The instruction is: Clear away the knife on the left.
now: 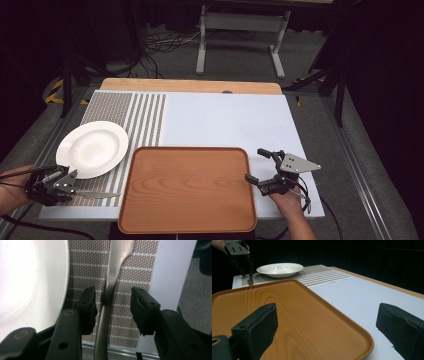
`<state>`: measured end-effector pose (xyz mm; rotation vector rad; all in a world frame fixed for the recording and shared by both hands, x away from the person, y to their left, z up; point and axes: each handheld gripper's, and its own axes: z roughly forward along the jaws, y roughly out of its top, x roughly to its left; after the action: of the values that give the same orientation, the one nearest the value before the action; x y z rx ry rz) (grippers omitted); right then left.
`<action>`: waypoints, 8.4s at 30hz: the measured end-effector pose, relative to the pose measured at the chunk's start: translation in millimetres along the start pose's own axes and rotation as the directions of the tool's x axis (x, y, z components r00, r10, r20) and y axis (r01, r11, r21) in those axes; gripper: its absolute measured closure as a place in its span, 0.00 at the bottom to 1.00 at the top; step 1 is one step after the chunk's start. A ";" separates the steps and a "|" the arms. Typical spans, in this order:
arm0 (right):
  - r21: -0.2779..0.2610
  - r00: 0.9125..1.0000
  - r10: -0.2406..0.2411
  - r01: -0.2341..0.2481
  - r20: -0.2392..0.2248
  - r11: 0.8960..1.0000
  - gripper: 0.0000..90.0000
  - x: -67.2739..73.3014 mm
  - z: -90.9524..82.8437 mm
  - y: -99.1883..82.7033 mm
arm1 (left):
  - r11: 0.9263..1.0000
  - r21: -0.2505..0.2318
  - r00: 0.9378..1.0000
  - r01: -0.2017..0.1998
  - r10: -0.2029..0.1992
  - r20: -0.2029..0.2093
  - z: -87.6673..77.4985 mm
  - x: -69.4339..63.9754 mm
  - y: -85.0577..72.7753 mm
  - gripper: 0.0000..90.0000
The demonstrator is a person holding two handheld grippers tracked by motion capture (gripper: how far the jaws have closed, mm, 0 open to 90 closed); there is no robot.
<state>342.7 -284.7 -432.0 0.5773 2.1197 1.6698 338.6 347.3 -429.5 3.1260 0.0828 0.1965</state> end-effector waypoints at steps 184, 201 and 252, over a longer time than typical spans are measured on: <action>-0.024 1.000 0.007 -0.007 -0.024 1.000 0.05 -2.1 -2.7 1.2 | 0.619 -0.184 0.628 0.764 -0.646 0.435 5.8 -11.9 164.1 0.89; -0.027 1.000 0.010 -0.010 -0.025 1.000 0.05 -2.4 -2.9 1.2 | 0.613 -0.196 0.626 0.765 -0.638 0.449 7.5 -9.6 162.8 0.79; -0.023 0.999 0.007 -0.007 -0.033 1.000 0.05 -2.6 -2.8 1.0 | 0.732 -0.427 0.845 0.530 -0.419 0.332 15.8 -7.8 198.4 1.00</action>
<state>343.5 -288.1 -430.3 0.5547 2.1203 1.7165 343.2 148.7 -443.9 2.4661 0.7057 -0.1153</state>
